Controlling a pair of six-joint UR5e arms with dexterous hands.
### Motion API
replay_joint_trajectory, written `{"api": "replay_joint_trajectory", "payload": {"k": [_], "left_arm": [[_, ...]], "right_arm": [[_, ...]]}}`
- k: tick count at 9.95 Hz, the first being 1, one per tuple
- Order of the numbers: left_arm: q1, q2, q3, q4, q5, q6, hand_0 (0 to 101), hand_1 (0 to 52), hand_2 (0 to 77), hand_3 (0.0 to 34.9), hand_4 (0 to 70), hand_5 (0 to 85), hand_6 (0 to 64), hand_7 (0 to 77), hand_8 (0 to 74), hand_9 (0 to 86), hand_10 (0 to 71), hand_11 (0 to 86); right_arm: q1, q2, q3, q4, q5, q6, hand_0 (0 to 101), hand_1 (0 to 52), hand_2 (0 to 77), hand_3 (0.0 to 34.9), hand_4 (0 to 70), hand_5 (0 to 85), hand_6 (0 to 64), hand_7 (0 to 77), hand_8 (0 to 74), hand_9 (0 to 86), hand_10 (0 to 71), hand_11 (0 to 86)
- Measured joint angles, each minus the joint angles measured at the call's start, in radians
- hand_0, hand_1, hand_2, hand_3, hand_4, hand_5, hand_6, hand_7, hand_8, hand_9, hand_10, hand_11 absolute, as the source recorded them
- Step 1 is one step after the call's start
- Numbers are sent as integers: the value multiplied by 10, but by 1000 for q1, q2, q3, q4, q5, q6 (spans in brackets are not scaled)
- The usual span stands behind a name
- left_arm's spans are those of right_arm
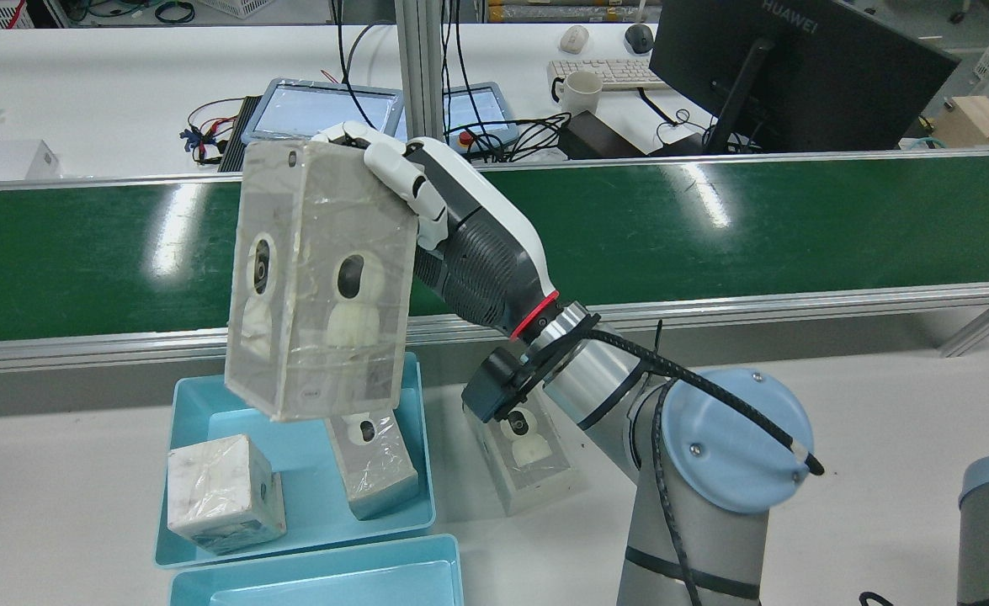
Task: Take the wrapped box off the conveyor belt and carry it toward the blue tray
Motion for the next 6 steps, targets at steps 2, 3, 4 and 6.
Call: {"api": "replay_joint_trajectory", "payload": {"k": [2, 3, 4, 6], "left_arm": [[0, 0, 0, 0, 0, 0, 0, 0, 5, 0, 0, 5, 0, 5, 5, 0, 5, 0], [0, 0, 0, 0, 0, 0, 0, 0, 5, 0, 0, 5, 5, 5, 5, 0, 0, 0], [0, 0, 0, 0, 0, 0, 0, 0, 5, 0, 0, 5, 0, 5, 0, 0, 5, 0], [0, 0, 0, 0, 0, 0, 0, 0, 5, 0, 5, 5, 0, 5, 5, 0, 0, 0]], "right_arm": [[-102, -35, 96, -5, 9, -79, 431, 5, 333, 213, 142, 573, 305, 584, 185, 322, 196, 289], [-147, -59, 127, -7, 7, -110, 432, 5, 333, 212, 142, 573, 262, 611, 114, 251, 147, 240], [-182, -81, 146, -9, 3, -132, 403, 11, 333, 214, 142, 573, 224, 595, 82, 175, 125, 169], [-225, -105, 162, -10, -1, -152, 434, 27, 289, 284, 142, 573, 93, 322, 5, 44, 65, 109]]}}
